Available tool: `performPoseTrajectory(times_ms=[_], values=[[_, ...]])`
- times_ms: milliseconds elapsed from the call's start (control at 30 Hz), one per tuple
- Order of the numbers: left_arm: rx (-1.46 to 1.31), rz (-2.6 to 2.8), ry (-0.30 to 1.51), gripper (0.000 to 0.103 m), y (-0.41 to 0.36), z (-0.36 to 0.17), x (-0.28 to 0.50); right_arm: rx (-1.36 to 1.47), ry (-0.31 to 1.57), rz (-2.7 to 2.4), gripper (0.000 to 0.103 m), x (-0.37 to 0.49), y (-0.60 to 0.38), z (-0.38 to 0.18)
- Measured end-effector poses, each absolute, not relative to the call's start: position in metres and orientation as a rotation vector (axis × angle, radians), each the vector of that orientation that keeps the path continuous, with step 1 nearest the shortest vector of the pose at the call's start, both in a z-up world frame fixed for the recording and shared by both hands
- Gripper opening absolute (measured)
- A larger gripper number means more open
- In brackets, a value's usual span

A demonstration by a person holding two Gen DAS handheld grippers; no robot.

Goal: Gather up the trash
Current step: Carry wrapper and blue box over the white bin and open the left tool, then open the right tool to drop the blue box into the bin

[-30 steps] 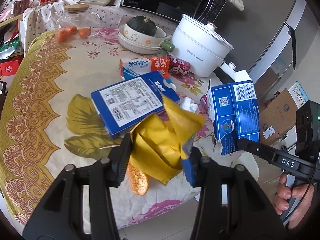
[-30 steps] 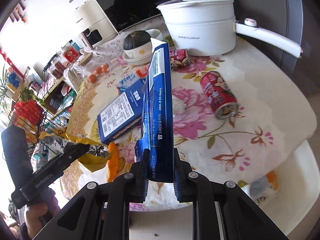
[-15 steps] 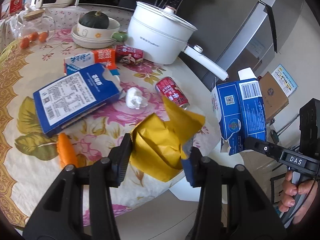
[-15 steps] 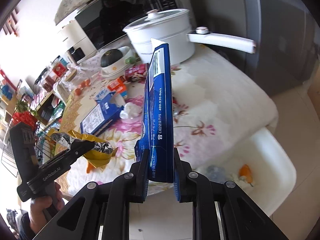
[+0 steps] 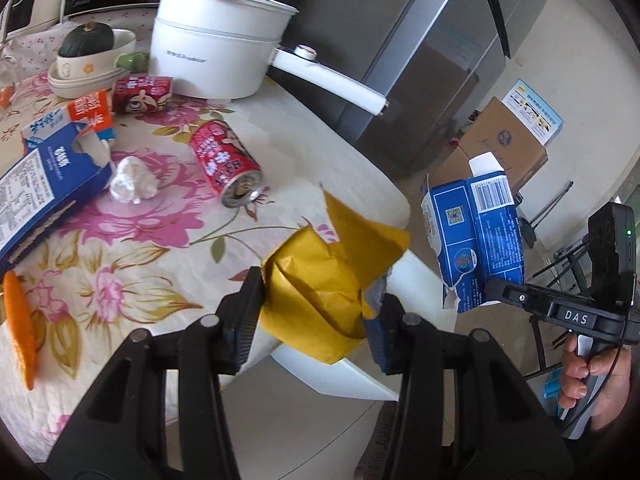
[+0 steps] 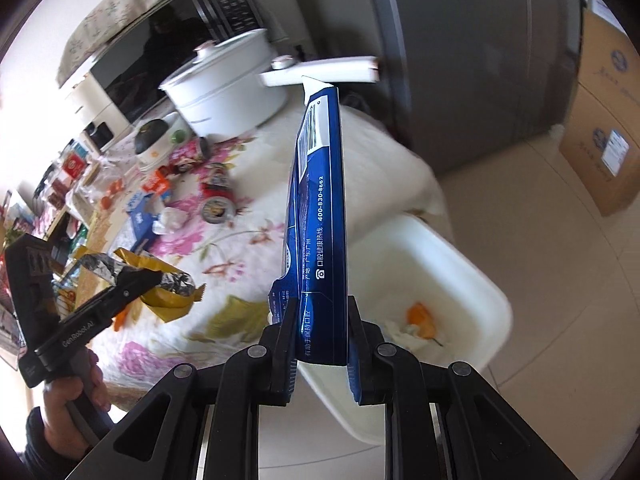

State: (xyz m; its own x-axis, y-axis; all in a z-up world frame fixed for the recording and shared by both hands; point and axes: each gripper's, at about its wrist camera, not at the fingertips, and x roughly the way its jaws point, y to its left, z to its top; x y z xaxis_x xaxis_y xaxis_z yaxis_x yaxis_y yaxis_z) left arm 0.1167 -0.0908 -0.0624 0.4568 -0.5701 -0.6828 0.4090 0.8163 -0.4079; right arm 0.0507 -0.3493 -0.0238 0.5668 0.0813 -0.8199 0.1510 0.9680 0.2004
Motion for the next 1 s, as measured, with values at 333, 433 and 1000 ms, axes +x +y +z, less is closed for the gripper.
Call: performPoseTrajectory(times_ms=[333, 433, 1000], values=[[-0.038, -0.734, 0.910, 0.051, -0.178, -0.090, 0.104, 0.288, 1.046, -0.154, 0.021, 0.018, -0.413, -0.055], [0.011, -0.739, 0.914, 0.063, -0.192, -0.097, 0.101, 0.288, 1.060, -0.167, 0.021, 0.014, -0.423, -0.060], [0.109, -0.560, 0.958, 0.099, -0.182, -0.108, 0.106, 0.269, 1.103, -0.178, 0.054, 0.022, -0.419, -0.067]])
